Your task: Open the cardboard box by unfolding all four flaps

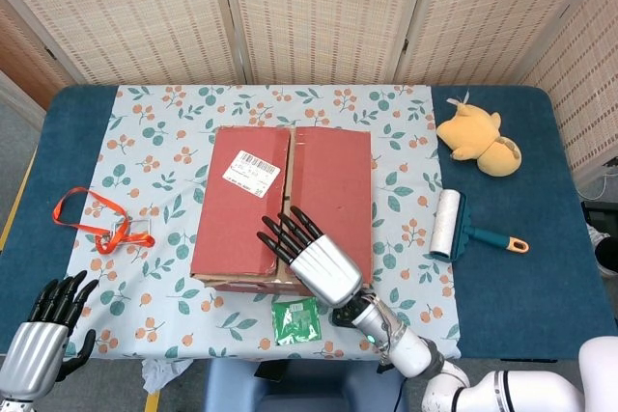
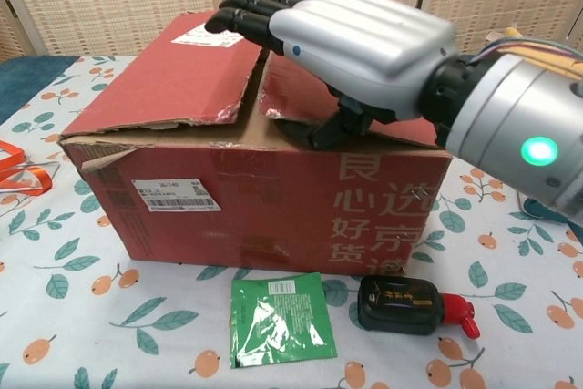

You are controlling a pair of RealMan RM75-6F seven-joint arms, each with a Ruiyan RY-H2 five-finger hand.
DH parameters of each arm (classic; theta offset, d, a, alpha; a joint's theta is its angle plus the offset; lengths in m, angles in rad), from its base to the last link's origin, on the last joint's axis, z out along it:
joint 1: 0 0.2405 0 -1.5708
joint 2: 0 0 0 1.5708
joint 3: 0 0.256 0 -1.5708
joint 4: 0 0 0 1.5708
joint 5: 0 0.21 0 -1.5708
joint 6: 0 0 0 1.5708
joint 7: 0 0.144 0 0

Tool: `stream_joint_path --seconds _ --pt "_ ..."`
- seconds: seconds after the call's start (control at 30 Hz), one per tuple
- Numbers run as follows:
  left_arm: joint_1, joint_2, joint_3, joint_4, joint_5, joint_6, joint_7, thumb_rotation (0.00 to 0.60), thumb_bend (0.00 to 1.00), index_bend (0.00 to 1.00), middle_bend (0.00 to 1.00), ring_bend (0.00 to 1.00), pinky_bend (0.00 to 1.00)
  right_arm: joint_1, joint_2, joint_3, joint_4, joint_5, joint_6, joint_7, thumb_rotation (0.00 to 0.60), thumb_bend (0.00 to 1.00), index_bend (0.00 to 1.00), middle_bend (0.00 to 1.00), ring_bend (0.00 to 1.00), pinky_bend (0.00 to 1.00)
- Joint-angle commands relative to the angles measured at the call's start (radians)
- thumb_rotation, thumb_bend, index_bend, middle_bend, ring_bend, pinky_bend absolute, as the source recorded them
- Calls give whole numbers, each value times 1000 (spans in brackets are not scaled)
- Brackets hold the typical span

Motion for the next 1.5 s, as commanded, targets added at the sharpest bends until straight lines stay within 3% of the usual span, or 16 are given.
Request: stream_joint_path --seconds 0.03,0.23,0.43,0.6,0.77,1.0,1.23,1.33,1.5 --pt "3 5 -2 1 -4 5 -13 600 561 0 0 0 0 26 -21 30 20 28 7 -21 600 509 0 0 0 0" --pt "5 10 -2 8 0 11 -28 600 560 0 0 0 0 32 -6 35 -5 40 41 -27 600 509 0 0 0 0" --pt "3 6 -6 8 -10 -1 -16 600 560 0 0 0 0 -15 85 7 -100 11 113 -22 600 509 0 0 0 0" --pt "10 5 -4 4 1 10 -9 600 560 0 0 0 0 -84 194 -45 -194 -92 206 6 600 509 0 0 0 0" --pt "14 -3 -4 7 3 10 13 600 560 0 0 0 0 -177 297 -111 -207 -237 340 61 600 509 0 0 0 0" --pt "13 -18 -11 7 -4 -2 59 600 560 0 0 0 0 -349 413 -226 -75 -330 538 216 600 509 0 0 0 0" --pt "-1 -46 -5 44 75 17 63 600 557 0 0 0 0 -449 449 -298 81 -397 666 450 600 508 0 0 0 0" --pt "-4 -55 8 49 120 23 66 600 551 0 0 0 0 -490 433 -314 201 -430 739 540 600 509 0 0 0 0" --pt "-31 -50 11 1 117 -47 123 600 362 0 0 0 0 -576 415 -382 350 -424 815 746 600 509 0 0 0 0"
